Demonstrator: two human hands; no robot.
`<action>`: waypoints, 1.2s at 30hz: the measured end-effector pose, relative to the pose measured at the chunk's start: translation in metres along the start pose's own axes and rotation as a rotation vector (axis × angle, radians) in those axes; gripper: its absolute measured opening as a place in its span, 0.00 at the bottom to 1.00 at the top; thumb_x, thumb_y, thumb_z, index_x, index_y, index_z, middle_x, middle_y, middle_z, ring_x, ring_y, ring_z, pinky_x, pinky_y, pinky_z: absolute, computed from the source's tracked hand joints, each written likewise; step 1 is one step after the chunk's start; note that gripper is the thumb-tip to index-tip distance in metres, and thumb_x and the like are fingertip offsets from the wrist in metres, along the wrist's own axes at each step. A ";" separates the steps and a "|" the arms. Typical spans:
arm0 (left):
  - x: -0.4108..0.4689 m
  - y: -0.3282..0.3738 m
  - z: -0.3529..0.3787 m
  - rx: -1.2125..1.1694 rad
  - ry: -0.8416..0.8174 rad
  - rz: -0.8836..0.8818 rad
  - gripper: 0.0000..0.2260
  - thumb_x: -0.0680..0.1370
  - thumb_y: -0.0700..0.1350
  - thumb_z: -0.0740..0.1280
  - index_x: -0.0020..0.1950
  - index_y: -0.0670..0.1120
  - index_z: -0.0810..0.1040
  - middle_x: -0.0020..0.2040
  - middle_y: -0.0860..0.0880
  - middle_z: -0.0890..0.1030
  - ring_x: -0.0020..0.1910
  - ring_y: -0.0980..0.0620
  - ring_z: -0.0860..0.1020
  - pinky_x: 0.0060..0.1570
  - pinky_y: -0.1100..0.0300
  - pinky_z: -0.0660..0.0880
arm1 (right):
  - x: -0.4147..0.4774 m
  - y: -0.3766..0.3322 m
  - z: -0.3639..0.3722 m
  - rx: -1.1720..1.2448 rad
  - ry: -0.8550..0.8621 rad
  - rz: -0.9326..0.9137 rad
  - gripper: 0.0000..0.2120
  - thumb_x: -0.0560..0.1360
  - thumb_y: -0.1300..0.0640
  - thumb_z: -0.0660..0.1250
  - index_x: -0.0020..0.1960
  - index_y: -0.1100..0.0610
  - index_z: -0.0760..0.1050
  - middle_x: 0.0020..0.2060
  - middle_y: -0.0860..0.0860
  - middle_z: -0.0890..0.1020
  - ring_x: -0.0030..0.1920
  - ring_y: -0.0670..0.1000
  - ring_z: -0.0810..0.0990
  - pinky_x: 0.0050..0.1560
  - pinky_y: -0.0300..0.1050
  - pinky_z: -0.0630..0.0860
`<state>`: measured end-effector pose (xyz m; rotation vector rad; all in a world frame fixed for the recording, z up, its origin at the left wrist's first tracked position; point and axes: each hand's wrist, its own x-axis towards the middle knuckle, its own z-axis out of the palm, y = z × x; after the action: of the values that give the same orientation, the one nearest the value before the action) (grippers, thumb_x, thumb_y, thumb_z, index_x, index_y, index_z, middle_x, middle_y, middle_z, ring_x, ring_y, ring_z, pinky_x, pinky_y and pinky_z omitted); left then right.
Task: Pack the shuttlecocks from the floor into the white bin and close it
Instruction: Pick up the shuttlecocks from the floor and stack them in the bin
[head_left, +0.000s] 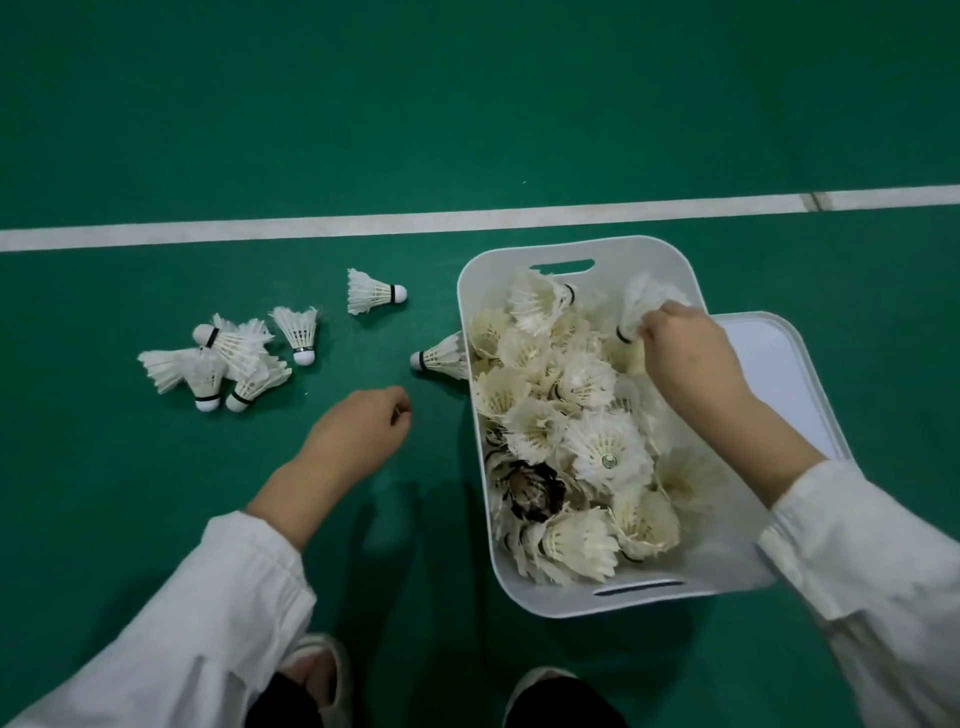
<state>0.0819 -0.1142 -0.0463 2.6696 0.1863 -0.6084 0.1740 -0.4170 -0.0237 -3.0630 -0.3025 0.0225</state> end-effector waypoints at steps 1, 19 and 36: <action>0.003 -0.003 0.001 0.007 -0.010 0.009 0.10 0.77 0.45 0.60 0.54 0.46 0.77 0.52 0.44 0.81 0.50 0.44 0.78 0.50 0.53 0.75 | -0.001 0.002 0.005 -0.043 -0.077 0.006 0.06 0.72 0.70 0.61 0.43 0.67 0.77 0.38 0.59 0.76 0.39 0.58 0.74 0.39 0.48 0.71; 0.034 -0.038 -0.113 0.451 -0.011 0.313 0.09 0.78 0.45 0.55 0.51 0.46 0.74 0.50 0.45 0.79 0.48 0.43 0.76 0.43 0.57 0.71 | -0.018 -0.168 -0.078 0.191 -0.299 -0.390 0.11 0.79 0.58 0.55 0.57 0.58 0.74 0.52 0.54 0.78 0.51 0.54 0.77 0.55 0.49 0.76; 0.161 -0.089 -0.040 -0.212 0.168 -0.057 0.18 0.78 0.43 0.62 0.65 0.37 0.66 0.62 0.39 0.70 0.57 0.43 0.72 0.51 0.57 0.67 | 0.032 -0.261 0.087 0.752 -0.246 0.582 0.34 0.75 0.64 0.58 0.75 0.62 0.44 0.74 0.57 0.51 0.71 0.62 0.61 0.65 0.54 0.66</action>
<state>0.2227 -0.0098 -0.1155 2.5146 0.3542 -0.3588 0.1531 -0.1503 -0.0941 -2.2854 0.4871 0.4305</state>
